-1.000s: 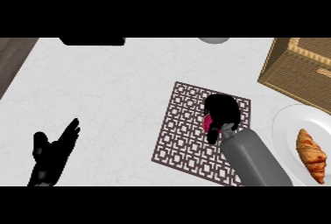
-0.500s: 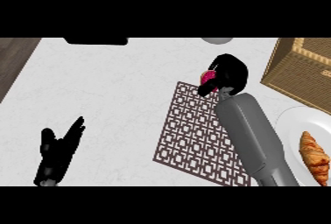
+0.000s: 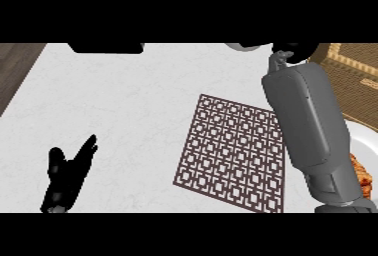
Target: Pick the cupcake from the placemat and place it in the basket
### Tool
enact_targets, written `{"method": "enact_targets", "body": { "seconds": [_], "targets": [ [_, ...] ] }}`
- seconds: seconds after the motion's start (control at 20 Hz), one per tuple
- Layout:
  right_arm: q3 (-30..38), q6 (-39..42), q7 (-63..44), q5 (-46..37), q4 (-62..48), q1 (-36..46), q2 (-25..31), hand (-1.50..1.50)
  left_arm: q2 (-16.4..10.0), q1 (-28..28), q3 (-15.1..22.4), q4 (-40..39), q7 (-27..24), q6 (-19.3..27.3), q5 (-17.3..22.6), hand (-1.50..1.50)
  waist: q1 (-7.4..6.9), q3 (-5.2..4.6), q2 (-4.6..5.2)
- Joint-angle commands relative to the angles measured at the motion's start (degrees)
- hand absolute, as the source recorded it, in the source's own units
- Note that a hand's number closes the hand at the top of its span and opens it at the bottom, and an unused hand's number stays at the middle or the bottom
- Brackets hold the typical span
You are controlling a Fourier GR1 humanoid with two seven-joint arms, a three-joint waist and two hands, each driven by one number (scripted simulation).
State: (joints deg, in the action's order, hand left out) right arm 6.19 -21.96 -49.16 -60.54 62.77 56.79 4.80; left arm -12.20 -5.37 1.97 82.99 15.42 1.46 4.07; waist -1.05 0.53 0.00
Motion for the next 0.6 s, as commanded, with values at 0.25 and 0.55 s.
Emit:
{"method": "enact_targets", "body": {
  "seconds": [0.25,0.55],
  "targets": [
    [7.08,4.35,-4.00,-0.42,-0.90,8.22,11.95,1.50,-1.33,-2.15,-1.39,0.96,3.42,-1.34,1.05,0.00,0.72,-0.52,-0.03],
    [11.01,3.20,-1.33,1.04,-8.69,11.89,17.77,1.50,-1.03,-0.42,-2.93,-3.16,1.15,-2.53,1.72,0.00,0.36,-0.56,0.31]
  ]
}}
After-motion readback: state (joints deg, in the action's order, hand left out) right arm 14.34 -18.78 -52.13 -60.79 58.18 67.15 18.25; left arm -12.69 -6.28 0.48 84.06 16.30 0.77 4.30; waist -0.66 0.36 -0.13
